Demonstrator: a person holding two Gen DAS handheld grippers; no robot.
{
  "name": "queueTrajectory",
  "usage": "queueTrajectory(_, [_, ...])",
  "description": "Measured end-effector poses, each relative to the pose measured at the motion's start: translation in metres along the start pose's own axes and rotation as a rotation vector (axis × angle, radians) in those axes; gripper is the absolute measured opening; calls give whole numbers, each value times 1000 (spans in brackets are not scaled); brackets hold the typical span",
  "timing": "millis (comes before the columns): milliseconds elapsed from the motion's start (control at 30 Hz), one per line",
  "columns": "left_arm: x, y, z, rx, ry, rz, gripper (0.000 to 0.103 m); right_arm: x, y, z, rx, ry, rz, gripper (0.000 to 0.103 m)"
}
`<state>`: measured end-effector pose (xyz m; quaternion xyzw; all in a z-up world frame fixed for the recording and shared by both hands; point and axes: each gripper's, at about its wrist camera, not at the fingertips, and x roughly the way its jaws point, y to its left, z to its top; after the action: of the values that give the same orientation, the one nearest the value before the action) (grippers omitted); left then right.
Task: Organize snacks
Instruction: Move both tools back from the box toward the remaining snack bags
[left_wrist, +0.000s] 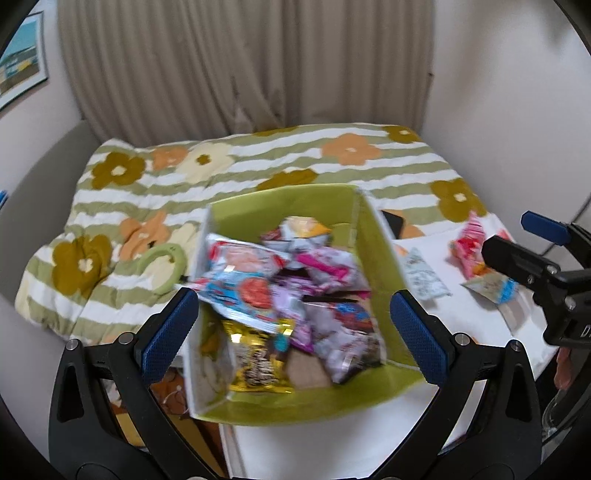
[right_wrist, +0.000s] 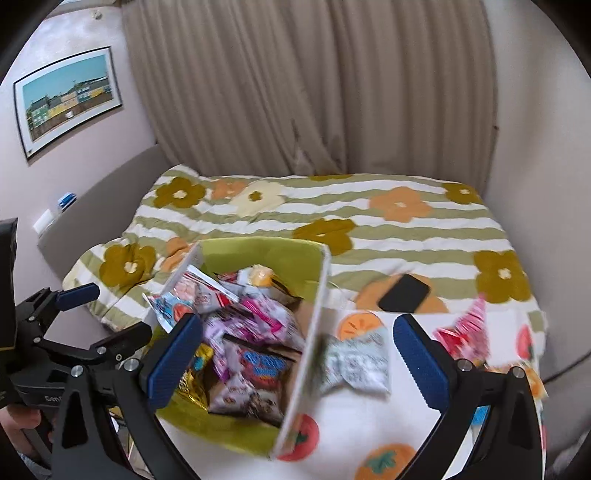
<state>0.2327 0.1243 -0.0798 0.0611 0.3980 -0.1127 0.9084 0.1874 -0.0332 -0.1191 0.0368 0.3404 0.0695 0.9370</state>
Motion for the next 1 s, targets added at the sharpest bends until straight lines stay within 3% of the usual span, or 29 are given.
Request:
queueTrajectory(267, [-7, -67, -6, 78, -10, -121, 103, -51, -56, -39, 67, -23, -146, 103])
queueTrajectory(533, [8, -157, -1, 134, -3, -196, 103, -77, -146, -80, 122, 37, -226, 103])
queueTrajectory(800, [45, -257, 7, 232, 34, -249, 103, -66, -223, -119, 155, 127, -196, 103])
queueTrajectory(1000, [82, -320, -1, 429, 60, -227, 103, -50, -253, -144, 141, 178, -162, 103])
